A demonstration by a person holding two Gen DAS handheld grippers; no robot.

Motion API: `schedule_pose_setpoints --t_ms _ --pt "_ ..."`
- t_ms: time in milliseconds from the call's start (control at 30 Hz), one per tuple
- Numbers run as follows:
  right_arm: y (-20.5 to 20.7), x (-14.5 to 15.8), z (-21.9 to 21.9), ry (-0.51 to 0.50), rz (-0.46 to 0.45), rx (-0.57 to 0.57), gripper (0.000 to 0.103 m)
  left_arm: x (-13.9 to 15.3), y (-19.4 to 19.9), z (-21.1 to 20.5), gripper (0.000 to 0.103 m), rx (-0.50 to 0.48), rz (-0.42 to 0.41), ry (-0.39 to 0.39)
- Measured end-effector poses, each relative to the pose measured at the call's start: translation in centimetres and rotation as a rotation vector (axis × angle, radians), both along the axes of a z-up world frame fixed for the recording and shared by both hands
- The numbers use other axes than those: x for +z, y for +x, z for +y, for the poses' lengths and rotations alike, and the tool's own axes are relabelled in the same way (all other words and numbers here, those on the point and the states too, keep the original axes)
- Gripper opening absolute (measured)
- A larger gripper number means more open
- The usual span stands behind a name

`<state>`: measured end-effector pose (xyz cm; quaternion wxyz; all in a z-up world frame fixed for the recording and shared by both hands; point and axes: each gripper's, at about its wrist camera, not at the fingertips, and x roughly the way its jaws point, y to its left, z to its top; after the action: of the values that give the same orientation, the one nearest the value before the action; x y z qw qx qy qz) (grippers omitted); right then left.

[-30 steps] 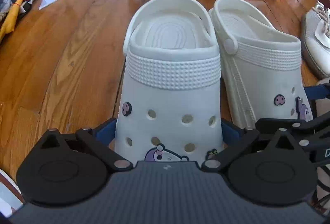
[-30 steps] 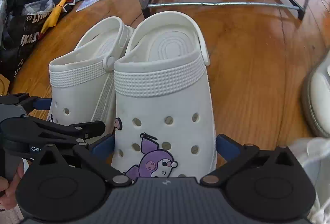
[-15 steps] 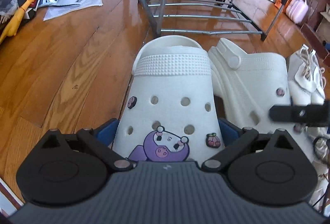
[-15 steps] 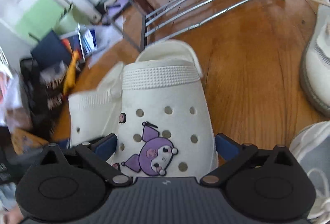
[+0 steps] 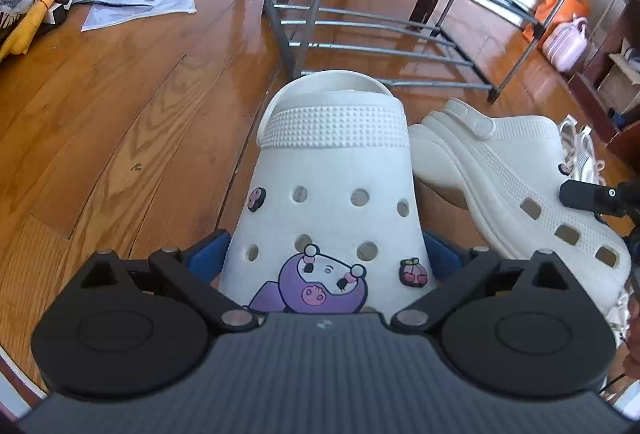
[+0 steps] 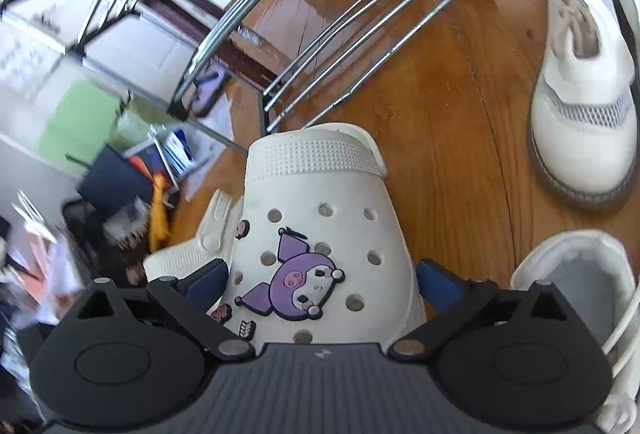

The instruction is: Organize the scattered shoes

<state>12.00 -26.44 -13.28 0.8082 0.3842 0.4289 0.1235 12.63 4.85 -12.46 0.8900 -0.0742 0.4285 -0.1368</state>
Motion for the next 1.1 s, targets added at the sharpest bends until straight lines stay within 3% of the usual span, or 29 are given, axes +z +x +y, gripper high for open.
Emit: schedule_pose_setpoints --t_ms 67,133,167,200,233,300,333,367,433,500,567,633,700,800,867,967,1100 --pt "-0.2 0.3 -1.1 0.060 -0.032 -0.028 0.098 0.8 -0.3 -0.1 0.101 -0.003 -0.019 0.004" --pt "-0.6 1.6 -2.3 0.094 -0.091 -0.055 0.067 1.8 -0.6 -0.2 0.101 -0.006 -0.042 -0.001" --pt "-0.6 2.3 -3.1 0.153 -0.125 -0.044 0.039 2.5 -0.7 -0.2 0.101 -0.006 -0.056 -0.014" --pt "-0.4 3.4 -3.4 0.134 -0.129 -0.037 0.033 2.8 -0.7 -0.2 0.101 -0.004 -0.060 -0.015" --pt "-0.1 4.4 -3.7 0.113 -0.133 -0.029 0.035 3.3 -0.6 -0.3 0.101 0.007 -0.061 -0.001" --pt "0.1 6.3 -2.9 -0.051 -0.159 -0.007 0.036 3.7 -0.3 -0.3 0.101 0.019 -0.044 0.014" --pt "0.3 7.2 -1.8 -0.199 -0.181 0.022 0.042 3.4 -0.1 -0.3 0.101 0.017 -0.030 0.025" --pt "0.6 7.1 -1.1 -0.263 -0.173 0.043 0.052 3.1 0.0 -0.2 0.101 0.026 -0.028 0.051" --pt "0.9 5.9 -0.5 -0.252 -0.142 0.060 0.065 2.5 0.0 -0.1 0.099 0.033 -0.034 0.109" --pt "1.2 3.7 0.2 -0.225 -0.058 0.055 0.067 1.9 0.2 0.4 0.090 0.032 -0.030 0.109" --pt "1.5 1.7 0.8 -0.190 0.021 0.056 0.067 1.9 0.2 0.8 0.091 0.031 -0.042 0.123" --pt "1.5 0.3 1.5 -0.132 0.072 0.062 0.070 2.2 0.1 0.8 0.090 0.039 -0.096 0.212" --pt "1.4 -0.4 2.2 -0.113 0.102 0.072 0.075 2.2 0.2 1.3 0.090 0.034 -0.097 0.216" --pt "1.4 0.5 3.9 -0.150 0.076 0.096 0.075 1.7 0.6 2.6 0.091 0.051 -0.035 0.171" --pt "2.2 2.4 5.2 -0.165 0.056 0.147 0.077 1.1 1.0 3.2 0.093 0.064 0.024 0.195" --pt "4.9 6.0 8.6 -0.255 0.033 0.289 0.094 0.5 1.4 4.2 0.097 0.088 0.078 0.221" --pt "7.8 7.4 12.2 -0.388 0.049 0.347 0.093 0.3 1.8 6.2 0.100 0.099 0.137 0.113"
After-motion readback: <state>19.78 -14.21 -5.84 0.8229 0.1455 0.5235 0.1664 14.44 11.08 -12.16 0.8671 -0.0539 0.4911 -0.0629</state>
